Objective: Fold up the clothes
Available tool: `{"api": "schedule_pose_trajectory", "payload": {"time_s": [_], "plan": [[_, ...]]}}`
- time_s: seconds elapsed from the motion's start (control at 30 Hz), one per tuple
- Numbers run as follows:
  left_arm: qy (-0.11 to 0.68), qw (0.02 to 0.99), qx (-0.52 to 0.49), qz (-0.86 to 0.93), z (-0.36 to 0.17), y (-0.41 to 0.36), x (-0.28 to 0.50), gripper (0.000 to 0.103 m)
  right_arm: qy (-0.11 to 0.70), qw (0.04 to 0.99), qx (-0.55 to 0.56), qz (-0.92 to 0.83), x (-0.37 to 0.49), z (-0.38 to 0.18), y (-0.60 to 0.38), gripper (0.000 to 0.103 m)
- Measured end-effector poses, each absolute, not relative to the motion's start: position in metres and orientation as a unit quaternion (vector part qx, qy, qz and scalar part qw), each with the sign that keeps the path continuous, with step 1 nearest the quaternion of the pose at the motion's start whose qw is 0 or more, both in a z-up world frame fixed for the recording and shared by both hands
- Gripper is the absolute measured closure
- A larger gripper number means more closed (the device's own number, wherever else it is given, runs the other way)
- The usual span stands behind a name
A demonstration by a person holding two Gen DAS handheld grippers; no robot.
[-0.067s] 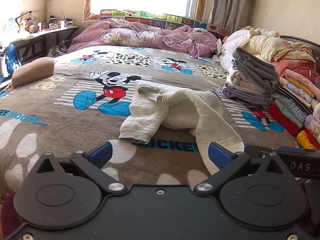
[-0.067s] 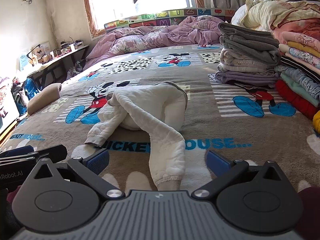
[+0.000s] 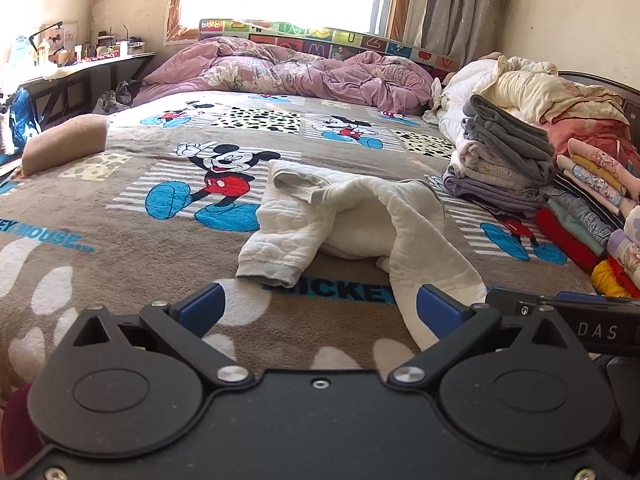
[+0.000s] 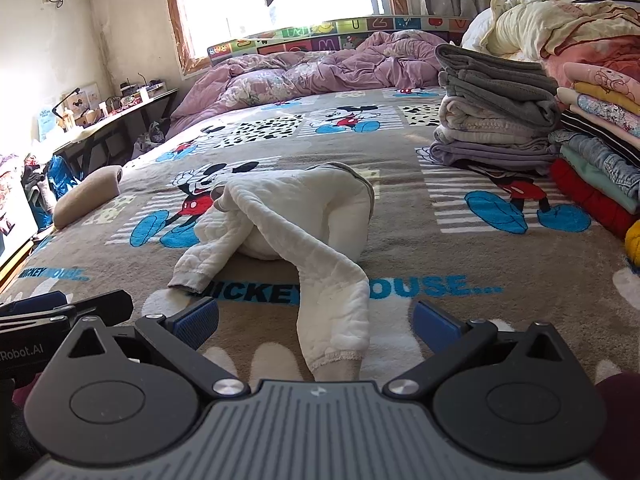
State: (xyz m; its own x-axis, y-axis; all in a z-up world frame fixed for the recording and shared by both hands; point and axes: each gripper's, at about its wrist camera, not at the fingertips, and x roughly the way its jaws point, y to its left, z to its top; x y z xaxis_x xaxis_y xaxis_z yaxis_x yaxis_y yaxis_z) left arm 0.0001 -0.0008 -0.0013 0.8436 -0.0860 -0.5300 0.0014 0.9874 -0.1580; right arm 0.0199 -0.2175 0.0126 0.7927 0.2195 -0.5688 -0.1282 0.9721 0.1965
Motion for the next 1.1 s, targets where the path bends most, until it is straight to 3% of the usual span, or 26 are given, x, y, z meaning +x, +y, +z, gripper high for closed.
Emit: {"api": "schedule_pose_trajectory", "payload": {"time_s": [1.1], "plan": [[0.294, 0.954, -0.061, -0.01, -0.008, -0.0016, 0.0038, 0.0, 0.309, 0.945, 0.068, 0.085, 0.0183, 0.0108, -0.2211, 0.0]]}}
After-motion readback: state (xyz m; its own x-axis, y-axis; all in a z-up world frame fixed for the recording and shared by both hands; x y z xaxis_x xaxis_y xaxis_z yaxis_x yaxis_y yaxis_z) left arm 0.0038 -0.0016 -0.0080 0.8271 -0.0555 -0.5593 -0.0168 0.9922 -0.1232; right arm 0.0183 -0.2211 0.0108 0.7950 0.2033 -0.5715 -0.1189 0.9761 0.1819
